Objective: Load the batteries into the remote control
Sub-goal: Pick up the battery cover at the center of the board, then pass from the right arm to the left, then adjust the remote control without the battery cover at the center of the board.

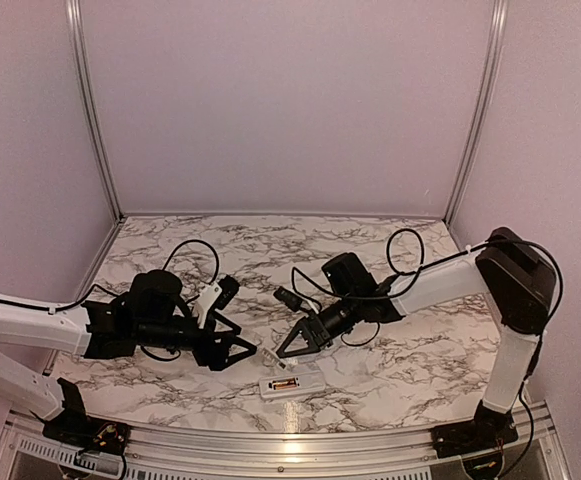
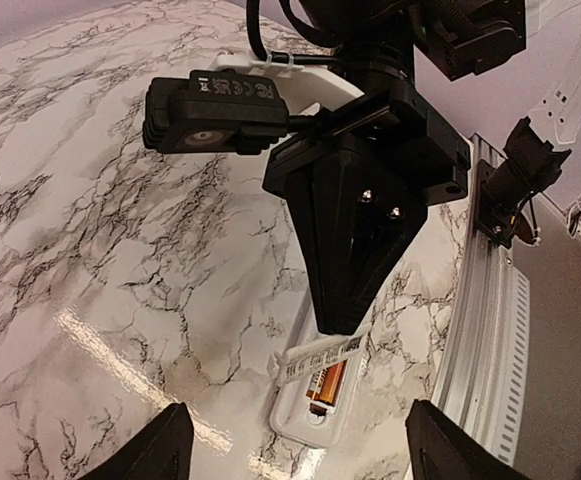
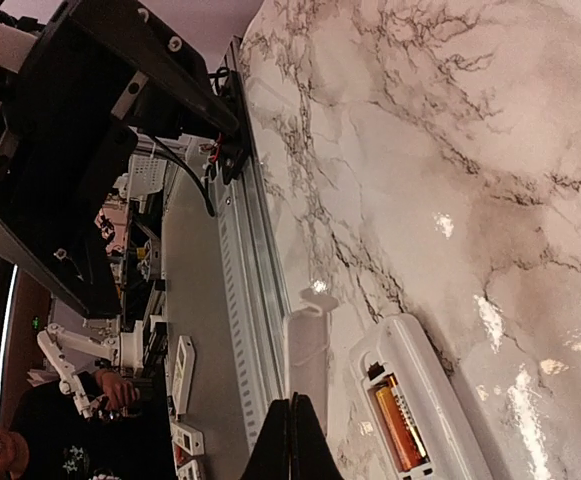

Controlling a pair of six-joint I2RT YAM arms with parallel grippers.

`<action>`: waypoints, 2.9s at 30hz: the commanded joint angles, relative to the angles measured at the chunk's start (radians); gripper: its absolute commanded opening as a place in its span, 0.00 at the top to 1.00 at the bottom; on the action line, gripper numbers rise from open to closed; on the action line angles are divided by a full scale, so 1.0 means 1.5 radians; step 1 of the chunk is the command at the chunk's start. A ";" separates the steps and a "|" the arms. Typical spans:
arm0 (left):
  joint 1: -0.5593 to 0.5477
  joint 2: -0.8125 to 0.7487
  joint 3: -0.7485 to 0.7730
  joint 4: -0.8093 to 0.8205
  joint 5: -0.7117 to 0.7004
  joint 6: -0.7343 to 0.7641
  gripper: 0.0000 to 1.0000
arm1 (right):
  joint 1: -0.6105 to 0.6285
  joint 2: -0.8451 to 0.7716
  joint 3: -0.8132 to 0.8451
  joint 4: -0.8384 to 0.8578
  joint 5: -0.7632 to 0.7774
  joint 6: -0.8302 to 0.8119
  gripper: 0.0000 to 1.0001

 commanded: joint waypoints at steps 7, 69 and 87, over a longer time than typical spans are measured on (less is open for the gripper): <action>0.001 -0.002 -0.037 0.102 0.129 0.046 0.22 | 0.016 -0.075 0.004 -0.055 -0.044 -0.078 1.00; -0.091 0.052 -0.175 0.354 -0.018 -0.381 1.00 | -0.080 -0.128 -0.077 -0.194 0.276 -0.196 0.54; -0.141 0.133 -0.146 0.365 -0.083 -0.492 1.00 | -0.068 -0.078 -0.131 -0.107 0.170 -0.182 0.60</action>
